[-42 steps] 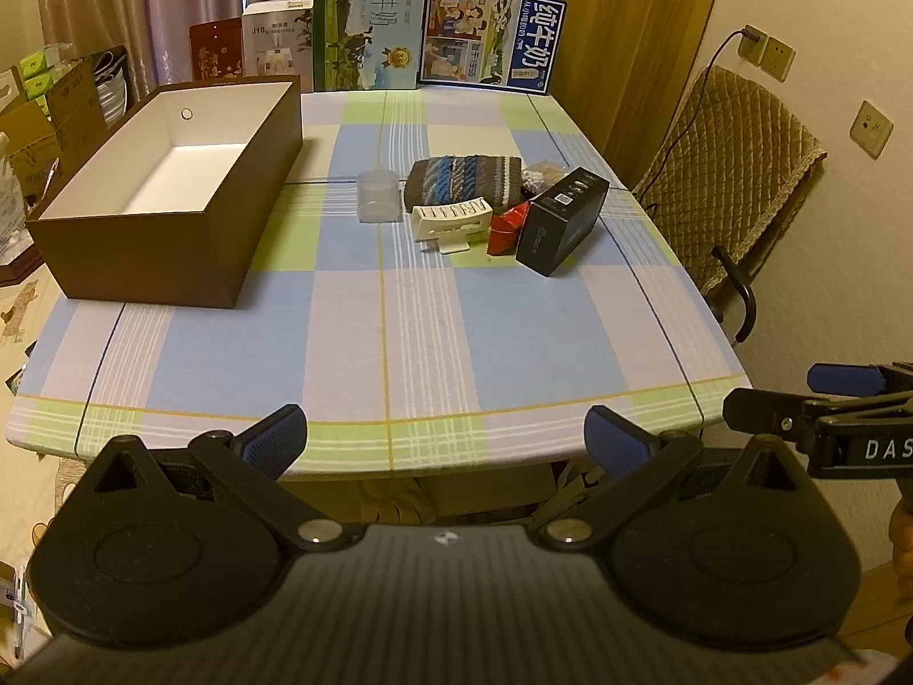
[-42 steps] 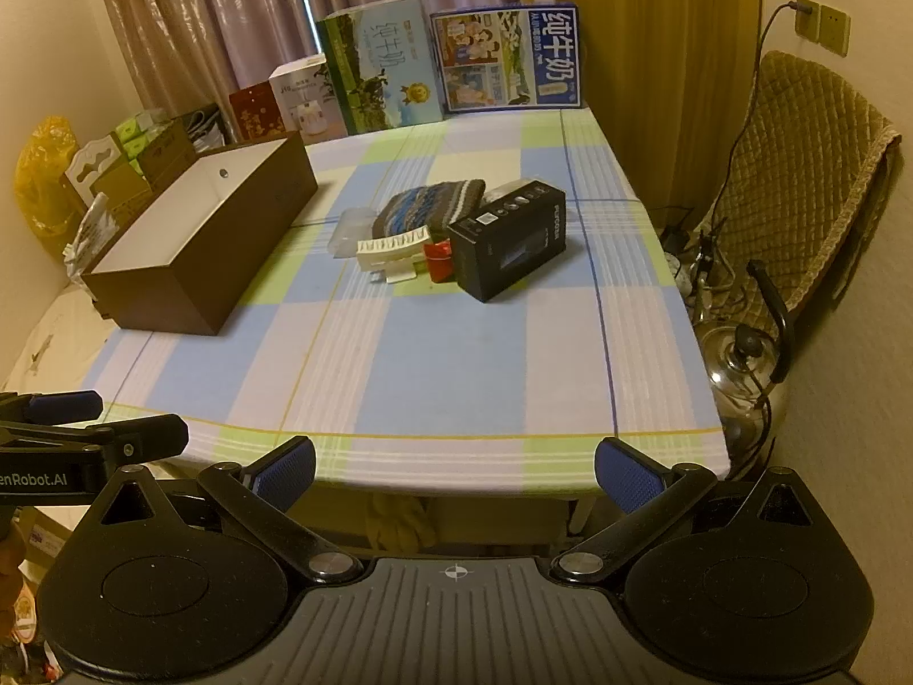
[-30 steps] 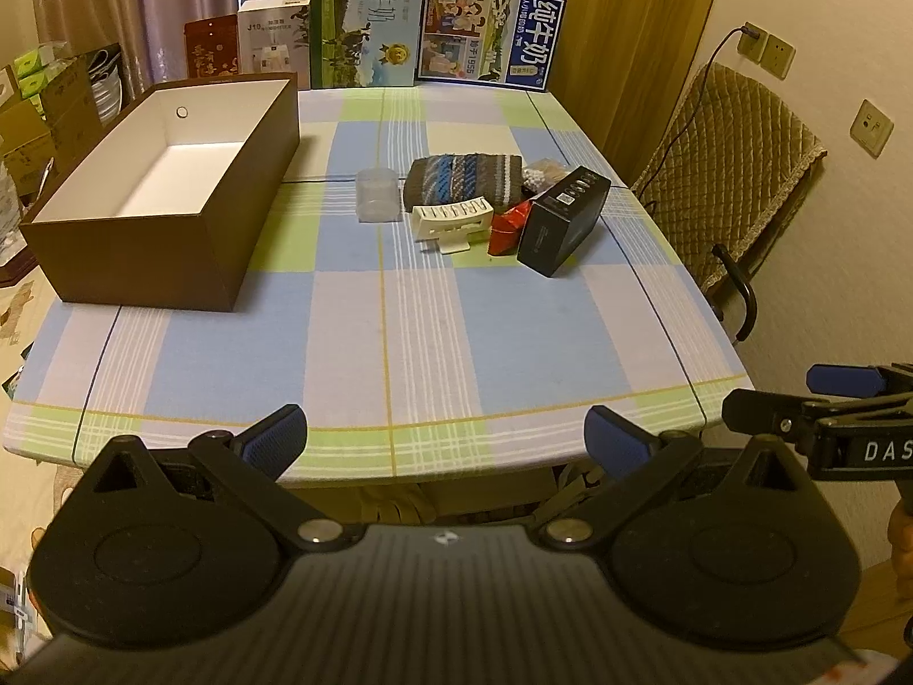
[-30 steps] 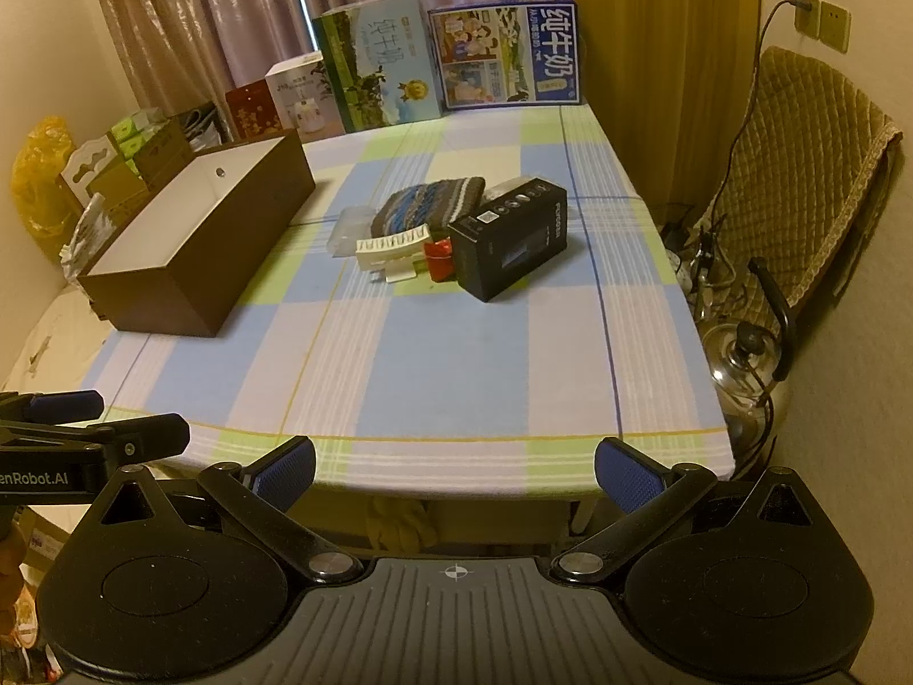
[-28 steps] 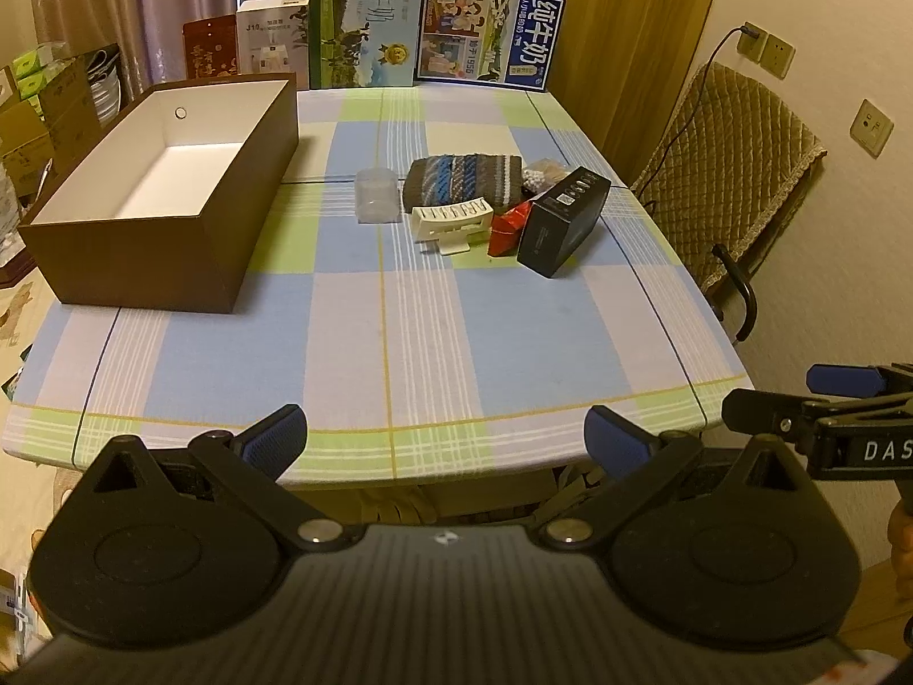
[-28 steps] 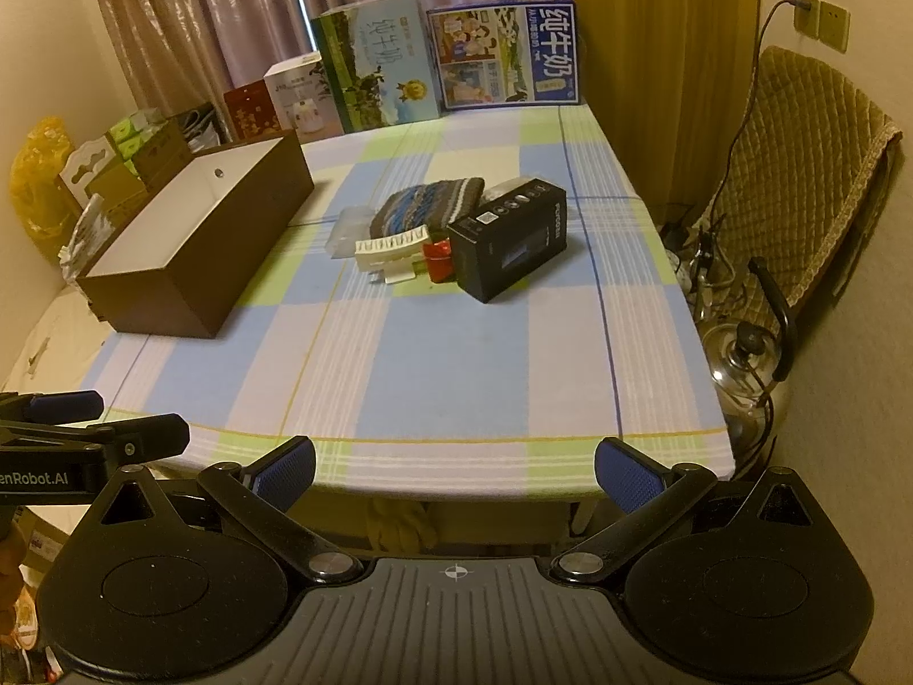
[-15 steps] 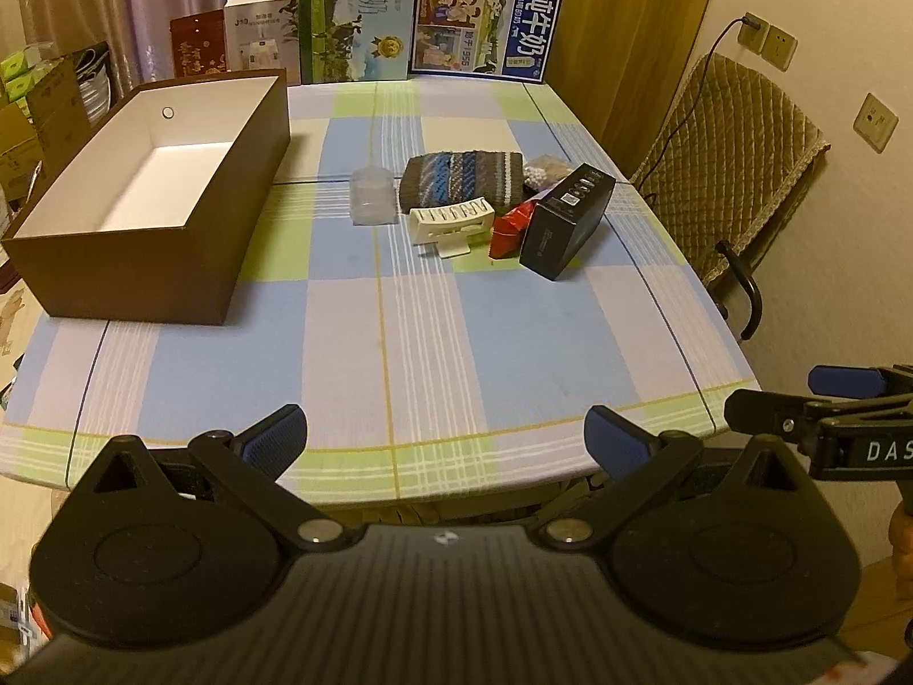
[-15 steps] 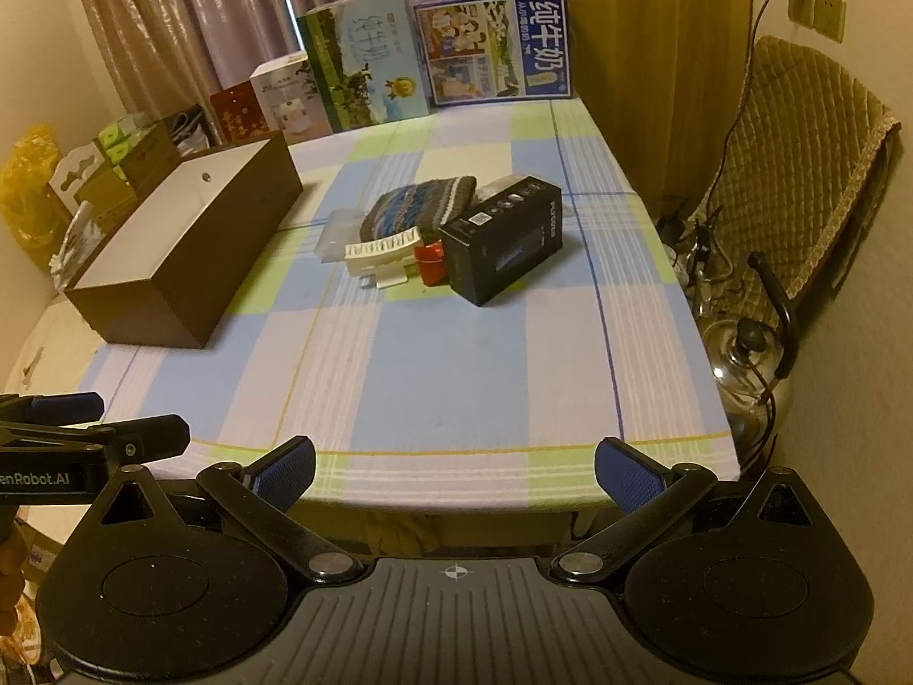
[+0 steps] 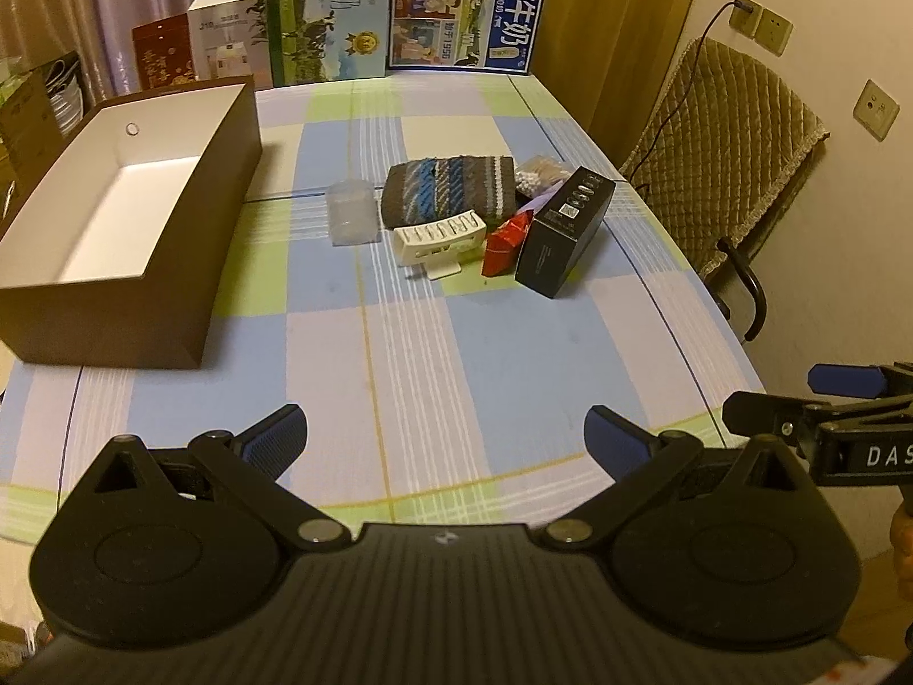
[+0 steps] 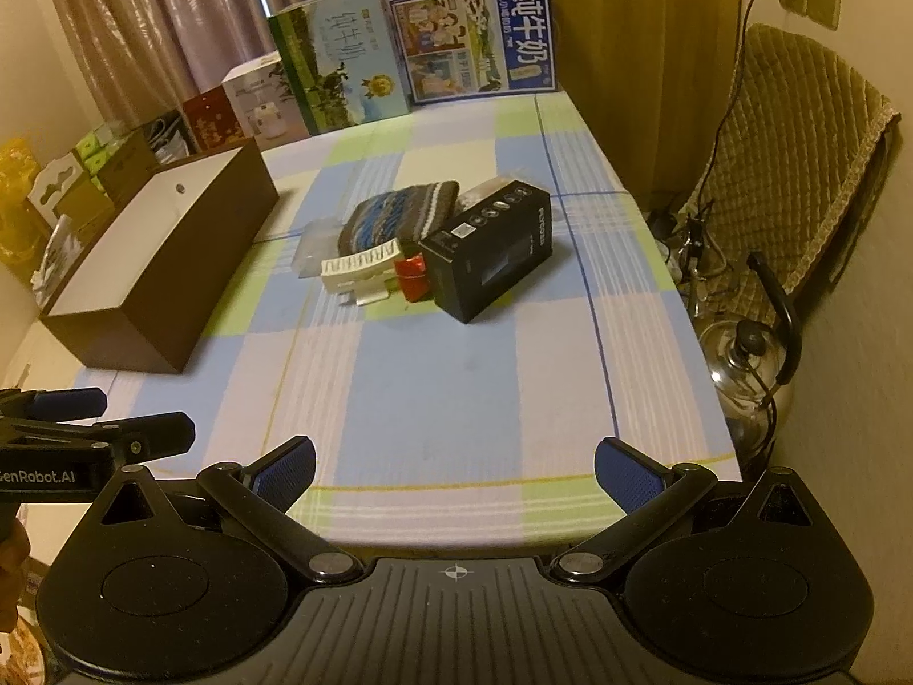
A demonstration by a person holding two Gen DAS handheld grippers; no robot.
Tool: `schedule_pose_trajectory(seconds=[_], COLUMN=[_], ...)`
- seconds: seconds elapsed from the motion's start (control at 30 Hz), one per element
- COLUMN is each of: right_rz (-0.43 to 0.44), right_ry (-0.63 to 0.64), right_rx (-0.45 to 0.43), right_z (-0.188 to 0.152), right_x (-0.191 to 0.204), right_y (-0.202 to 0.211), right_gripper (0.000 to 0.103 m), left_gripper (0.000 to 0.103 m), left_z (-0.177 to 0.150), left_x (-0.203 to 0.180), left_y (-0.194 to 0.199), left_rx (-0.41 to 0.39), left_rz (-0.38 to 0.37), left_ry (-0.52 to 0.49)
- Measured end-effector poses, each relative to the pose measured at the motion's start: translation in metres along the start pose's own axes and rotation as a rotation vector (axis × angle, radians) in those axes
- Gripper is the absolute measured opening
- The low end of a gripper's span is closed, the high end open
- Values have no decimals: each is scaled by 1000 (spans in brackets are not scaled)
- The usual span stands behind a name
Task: Organize objects
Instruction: 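Move both tools toward the items beside the knitted pouch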
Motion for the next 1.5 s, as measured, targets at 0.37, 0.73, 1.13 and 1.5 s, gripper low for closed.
schedule_pose_trajectory(seconds=[0.37,0.73,1.13,1.5], right_rz=[-34,-73,-108,-152], right_ry=[-49,-90,-110,-191], right_rx=[23,37,28,19], right_z=[23,50,78,90], right_x=[-3,4,32,55], right_y=[-24,-45,-72,-101], right_gripper=[101,101,101,101], left_gripper=[102,102,102,102], left_z=[38,79,113,128], left_x=[9,25,55,80], left_y=[-35,-65,-99,-132], left_rx=[40,58,92,138], left_rz=[-28,-65,-82,-132], left_ry=[-53,-114,-164,-188])
Point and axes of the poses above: each gripper's, at about its wrist camera, not at the fingertips, and y roughly against the way its jaws point, x to its left, z to its top, the point moved 1 cm from there along -y, roughly the way its jaws point, and after that the axes turned 14 degrees about -z, right-handed, at the moved point
